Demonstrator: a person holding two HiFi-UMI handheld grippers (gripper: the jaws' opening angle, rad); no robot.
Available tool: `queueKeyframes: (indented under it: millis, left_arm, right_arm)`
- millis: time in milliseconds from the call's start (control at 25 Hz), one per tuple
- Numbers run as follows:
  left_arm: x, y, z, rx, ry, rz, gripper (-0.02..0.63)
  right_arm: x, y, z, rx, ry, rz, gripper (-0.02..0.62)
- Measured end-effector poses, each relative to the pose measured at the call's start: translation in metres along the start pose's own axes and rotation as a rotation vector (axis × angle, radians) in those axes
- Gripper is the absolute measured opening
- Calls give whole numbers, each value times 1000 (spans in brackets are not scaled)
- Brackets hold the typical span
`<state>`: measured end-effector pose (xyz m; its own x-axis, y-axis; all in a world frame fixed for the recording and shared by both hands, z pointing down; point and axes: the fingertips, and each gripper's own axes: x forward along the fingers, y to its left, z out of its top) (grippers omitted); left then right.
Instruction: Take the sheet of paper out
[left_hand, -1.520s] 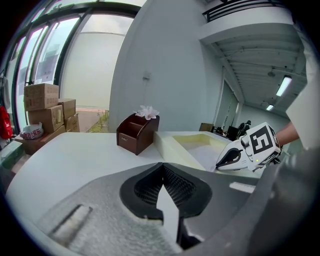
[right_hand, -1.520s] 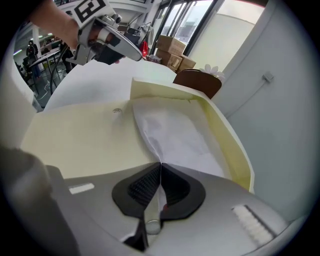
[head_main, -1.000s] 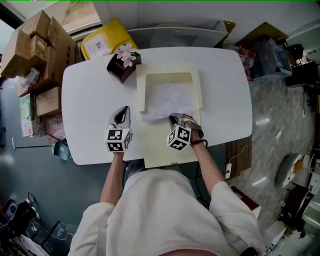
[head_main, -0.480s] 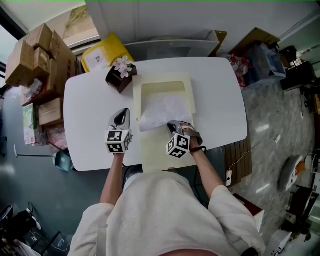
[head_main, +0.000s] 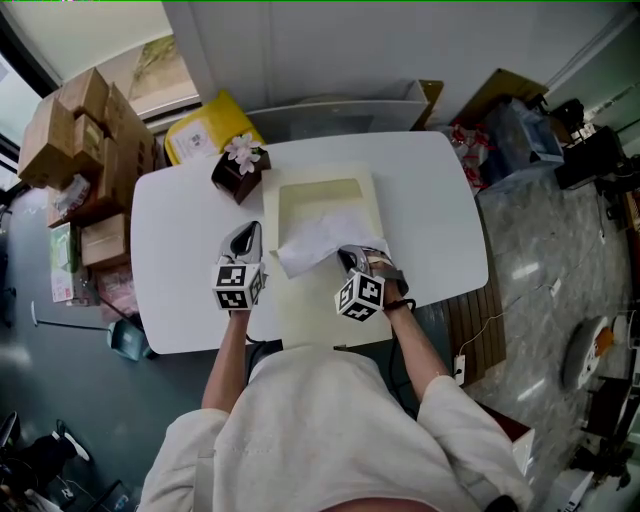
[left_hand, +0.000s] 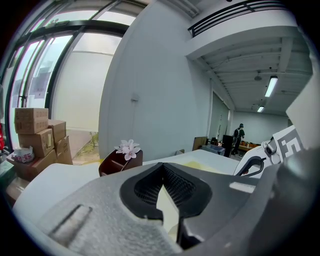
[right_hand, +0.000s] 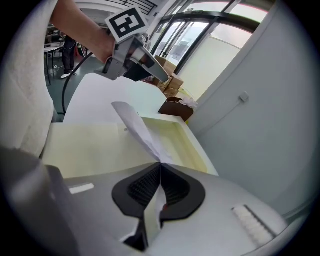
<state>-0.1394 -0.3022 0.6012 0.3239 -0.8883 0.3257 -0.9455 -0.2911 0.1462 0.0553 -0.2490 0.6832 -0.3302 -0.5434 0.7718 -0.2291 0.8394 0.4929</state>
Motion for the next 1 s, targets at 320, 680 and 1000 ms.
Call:
queueKeyframes:
  millis: [320,680,1000]
  left_arm:
    - [1,-2,17,19,-42,-2,5]
    - [5,-8,36,17,-66,-24,5]
    - [10,-11,46,27,-77,-28,5]
  right_arm:
    - [-16,-31,15,11,-41,-85,6]
    - [-33,-67,32,34,-87,-165,5]
    - [-47,-98,45,56,-127,-230,5]
